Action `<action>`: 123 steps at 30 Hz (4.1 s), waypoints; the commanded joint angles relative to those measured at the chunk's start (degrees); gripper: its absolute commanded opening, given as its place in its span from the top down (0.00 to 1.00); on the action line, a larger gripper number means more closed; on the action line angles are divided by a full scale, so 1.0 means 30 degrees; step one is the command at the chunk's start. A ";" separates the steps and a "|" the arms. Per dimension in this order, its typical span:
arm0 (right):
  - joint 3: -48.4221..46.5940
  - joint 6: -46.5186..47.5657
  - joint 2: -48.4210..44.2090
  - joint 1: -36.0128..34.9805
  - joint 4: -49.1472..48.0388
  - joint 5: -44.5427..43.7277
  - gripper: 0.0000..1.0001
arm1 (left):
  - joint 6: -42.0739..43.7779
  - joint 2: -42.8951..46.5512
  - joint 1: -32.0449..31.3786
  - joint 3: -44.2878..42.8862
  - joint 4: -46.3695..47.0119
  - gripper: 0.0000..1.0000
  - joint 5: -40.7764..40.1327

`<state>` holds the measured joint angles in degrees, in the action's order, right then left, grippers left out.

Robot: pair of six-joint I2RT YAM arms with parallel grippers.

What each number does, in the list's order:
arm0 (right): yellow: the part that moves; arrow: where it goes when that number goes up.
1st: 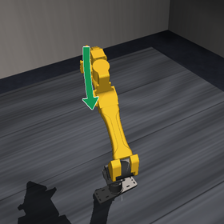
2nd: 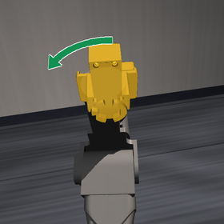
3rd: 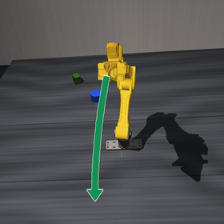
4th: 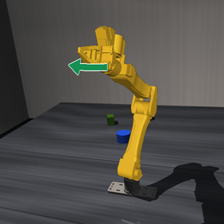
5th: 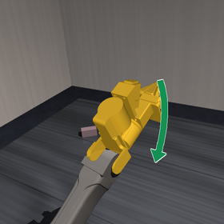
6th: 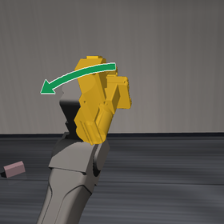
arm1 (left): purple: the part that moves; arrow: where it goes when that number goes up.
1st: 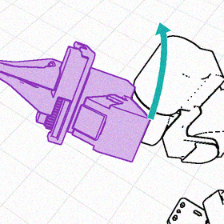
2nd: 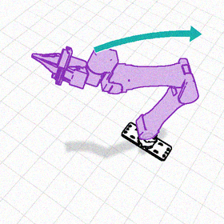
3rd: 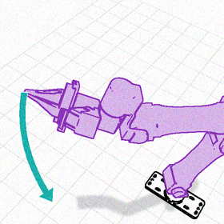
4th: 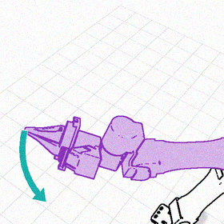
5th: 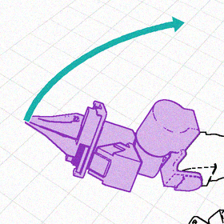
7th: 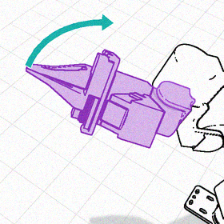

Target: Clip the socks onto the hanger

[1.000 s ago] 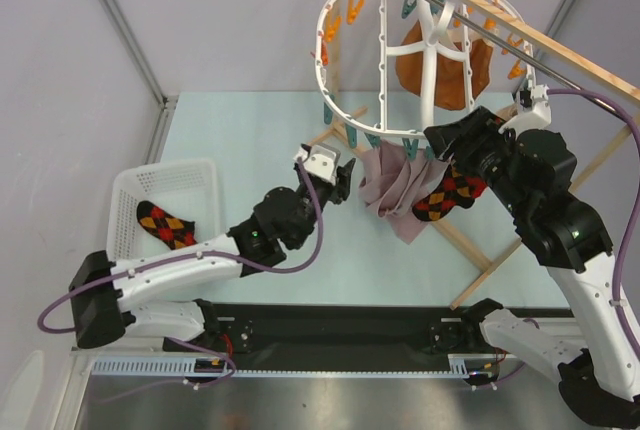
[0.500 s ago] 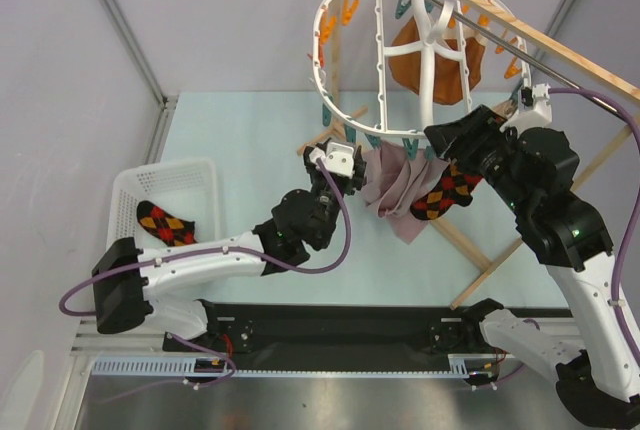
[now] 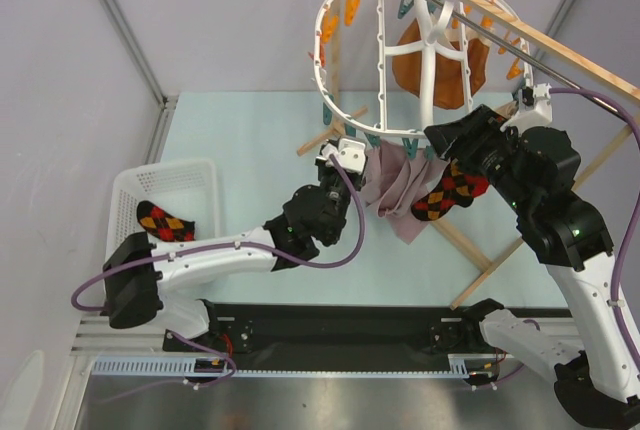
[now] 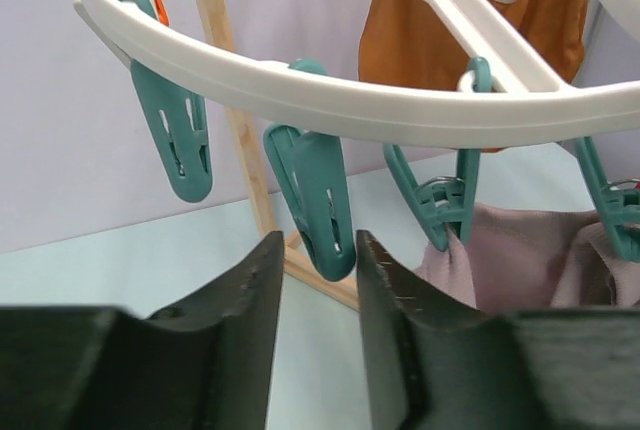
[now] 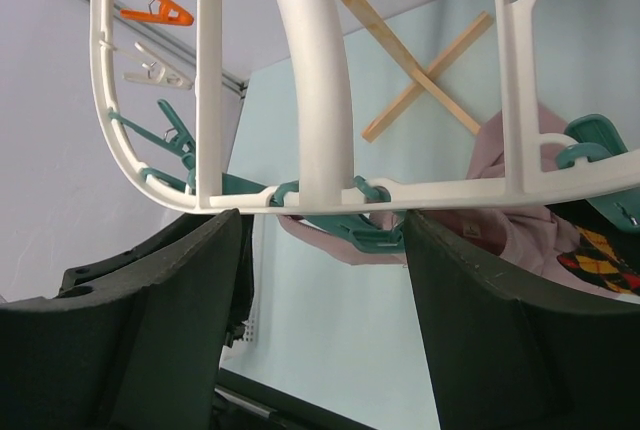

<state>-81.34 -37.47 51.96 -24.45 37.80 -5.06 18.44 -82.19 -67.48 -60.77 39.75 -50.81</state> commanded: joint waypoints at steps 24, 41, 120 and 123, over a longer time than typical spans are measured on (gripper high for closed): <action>-0.0308 0.0127 -0.0388 0.0210 -0.0560 0.0602 0.27 | -0.4442 0.5073 0.2777 0.0397 -0.6535 1.00 1.3647; -0.1478 0.2266 -0.0183 0.0239 -0.0415 0.7749 0.18 | -0.9044 0.5982 0.4711 -0.3794 -1.5034 1.00 2.0303; -0.0338 -0.2362 -0.0417 -0.2603 -0.3635 1.0333 0.20 | -1.7568 0.4488 0.7230 -0.6755 -1.5683 1.00 3.1289; -0.0104 -0.2596 -0.0272 -0.2691 -0.3724 0.9569 0.23 | -1.7717 0.4371 0.7289 -0.6724 -1.5330 1.00 3.1349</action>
<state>-82.04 -42.54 51.29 -32.10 31.09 28.23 -31.59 -69.25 -46.06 -80.75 -12.75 39.00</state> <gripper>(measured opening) 0.777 0.185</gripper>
